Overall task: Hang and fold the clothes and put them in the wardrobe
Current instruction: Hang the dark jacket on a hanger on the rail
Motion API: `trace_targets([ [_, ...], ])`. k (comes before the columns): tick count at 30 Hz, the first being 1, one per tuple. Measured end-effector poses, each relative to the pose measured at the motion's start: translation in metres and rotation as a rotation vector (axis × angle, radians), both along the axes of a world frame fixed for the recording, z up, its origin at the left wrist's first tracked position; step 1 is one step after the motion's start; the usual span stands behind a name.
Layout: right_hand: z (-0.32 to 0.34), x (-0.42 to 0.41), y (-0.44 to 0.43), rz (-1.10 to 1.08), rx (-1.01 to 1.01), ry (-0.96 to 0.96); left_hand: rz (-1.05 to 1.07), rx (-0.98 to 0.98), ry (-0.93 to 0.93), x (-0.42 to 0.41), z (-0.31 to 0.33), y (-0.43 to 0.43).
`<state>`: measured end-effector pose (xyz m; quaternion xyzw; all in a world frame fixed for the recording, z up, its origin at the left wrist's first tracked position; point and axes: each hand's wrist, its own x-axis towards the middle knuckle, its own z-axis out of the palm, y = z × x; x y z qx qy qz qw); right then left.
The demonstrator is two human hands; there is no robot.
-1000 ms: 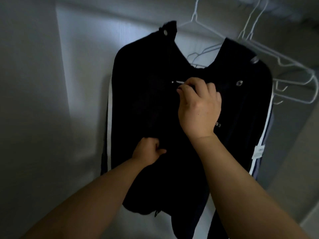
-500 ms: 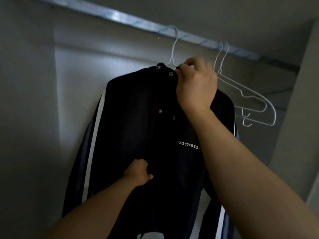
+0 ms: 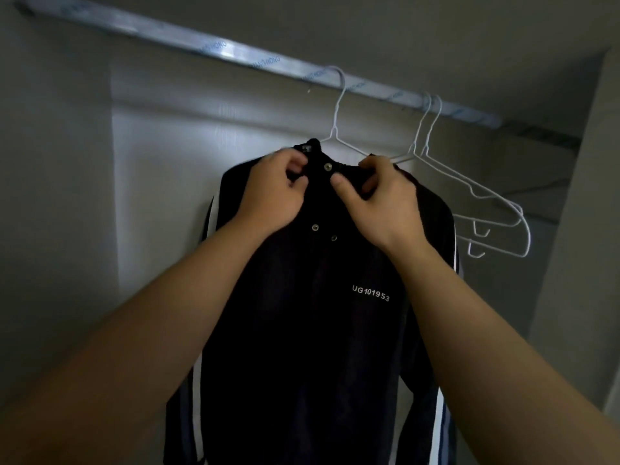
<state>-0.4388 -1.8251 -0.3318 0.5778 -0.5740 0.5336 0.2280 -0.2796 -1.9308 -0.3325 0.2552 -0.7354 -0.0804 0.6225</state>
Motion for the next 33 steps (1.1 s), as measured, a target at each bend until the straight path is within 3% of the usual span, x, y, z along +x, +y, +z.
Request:
trace_targets([
  [4, -0.006, 0.000, -0.005, 0.048, 0.057, 0.036, 0.069, -0.269, -0.252, 0.002, 0.023, 0.000],
  [10, 0.007, 0.009, -0.009, 0.300, -0.002, -0.199, 0.042, -0.232, -0.596, -0.001, 0.051, 0.000],
  [14, 0.007, 0.007, -0.014, 0.388, 0.065, -0.222, -0.237, 0.054, -0.440, 0.012, 0.067, -0.005],
  [16, 0.008, 0.006, -0.017, 0.418, 0.076, -0.231, -0.281, 0.101, -0.420, 0.016, 0.072, -0.008],
  [21, 0.011, 0.006, -0.027, 0.504, 0.099, -0.230, -0.028, -0.189, -0.640, 0.016, 0.071, -0.020],
  [25, 0.010, 0.002, -0.033, 0.453, 0.068, -0.129, -0.004, -0.247, -0.656, 0.013, 0.073, -0.023],
  [33, 0.021, -0.001, -0.041, 0.364, 0.002, -0.071, -0.392, 0.164, -0.581, 0.020, 0.087, -0.012],
])
